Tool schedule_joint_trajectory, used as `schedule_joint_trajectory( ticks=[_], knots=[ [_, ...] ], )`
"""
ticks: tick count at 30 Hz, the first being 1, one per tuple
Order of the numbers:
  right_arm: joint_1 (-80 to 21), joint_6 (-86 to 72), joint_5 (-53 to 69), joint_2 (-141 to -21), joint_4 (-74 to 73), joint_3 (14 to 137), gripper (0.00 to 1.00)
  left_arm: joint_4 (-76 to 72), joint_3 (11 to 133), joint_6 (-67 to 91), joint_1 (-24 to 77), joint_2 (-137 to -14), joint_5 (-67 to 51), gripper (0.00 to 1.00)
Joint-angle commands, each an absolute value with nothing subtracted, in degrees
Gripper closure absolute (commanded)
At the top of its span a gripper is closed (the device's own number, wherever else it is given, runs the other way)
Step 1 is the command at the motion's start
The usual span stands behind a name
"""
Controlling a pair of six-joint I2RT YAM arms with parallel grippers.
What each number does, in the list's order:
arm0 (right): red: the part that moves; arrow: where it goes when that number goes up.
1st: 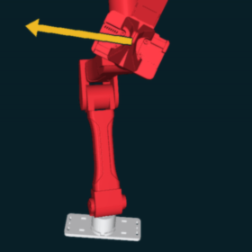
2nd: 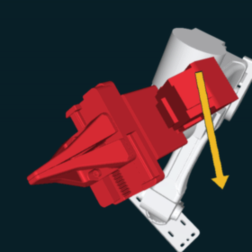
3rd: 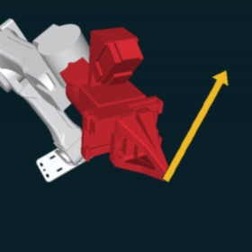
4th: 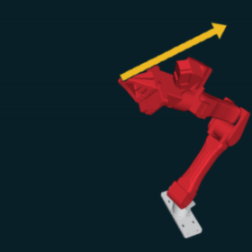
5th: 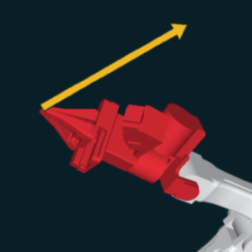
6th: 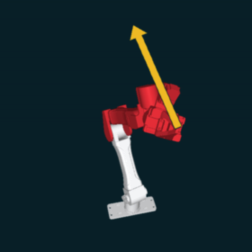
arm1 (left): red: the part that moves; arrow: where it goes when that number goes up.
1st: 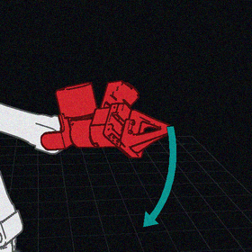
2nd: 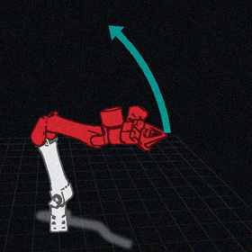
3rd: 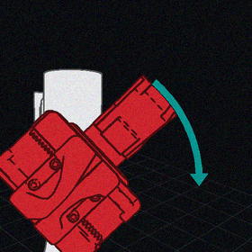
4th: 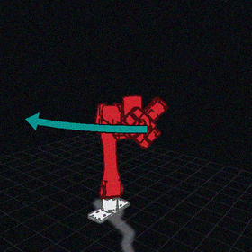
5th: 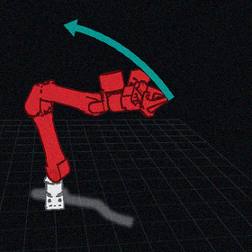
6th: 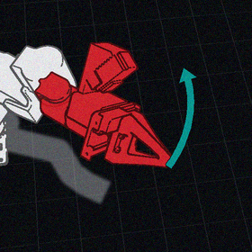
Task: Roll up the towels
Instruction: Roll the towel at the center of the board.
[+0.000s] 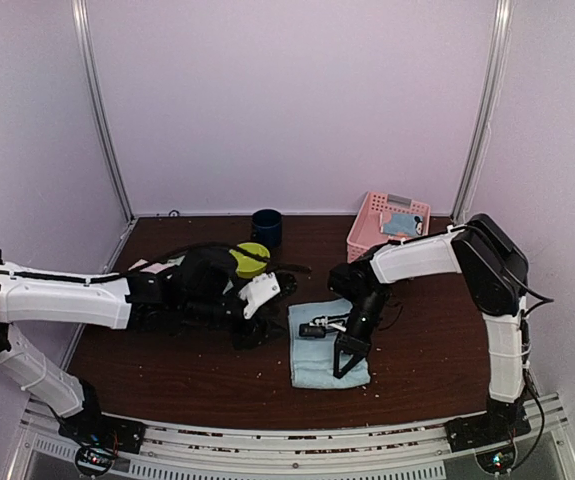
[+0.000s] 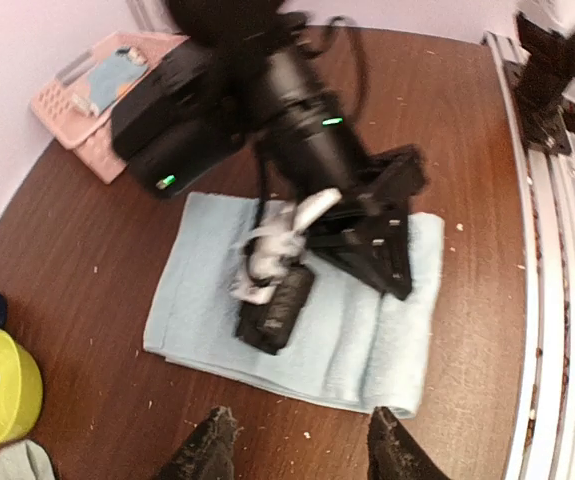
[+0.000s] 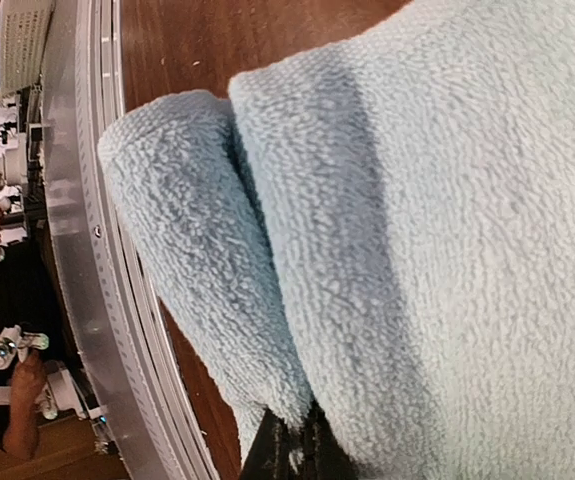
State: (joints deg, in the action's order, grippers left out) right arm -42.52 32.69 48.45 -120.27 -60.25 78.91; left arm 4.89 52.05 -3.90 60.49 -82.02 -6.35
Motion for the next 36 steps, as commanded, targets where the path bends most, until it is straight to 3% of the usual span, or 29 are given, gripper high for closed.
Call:
schedule_joint_trajectory(
  ticks=[1,11,22,30,36],
  knots=[
    [-41.44,30.41,45.61,-124.55,-61.55,81.35,1.00,2.97,53.00,-18.50,69.84,-83.73,7.17,0.52],
    [-41.41,29.14,46.44,-125.38,-58.67,79.61,1.00,5.23,63.85,-23.13,75.75,-103.83,7.67,0.53],
    [-41.40,29.05,47.68,-125.22,-58.08,78.55,1.00,5.78,68.18,-24.15,75.76,-112.68,5.98,0.57],
    [-41.40,29.55,48.53,-123.45,-59.56,80.37,0.96,9.27,69.43,-22.78,75.76,-115.32,7.60,0.68],
    [-40.30,33.56,49.96,-119.53,-66.24,85.59,0.84,11.96,70.06,-21.55,75.81,-115.99,6.90,0.82]
  ],
)
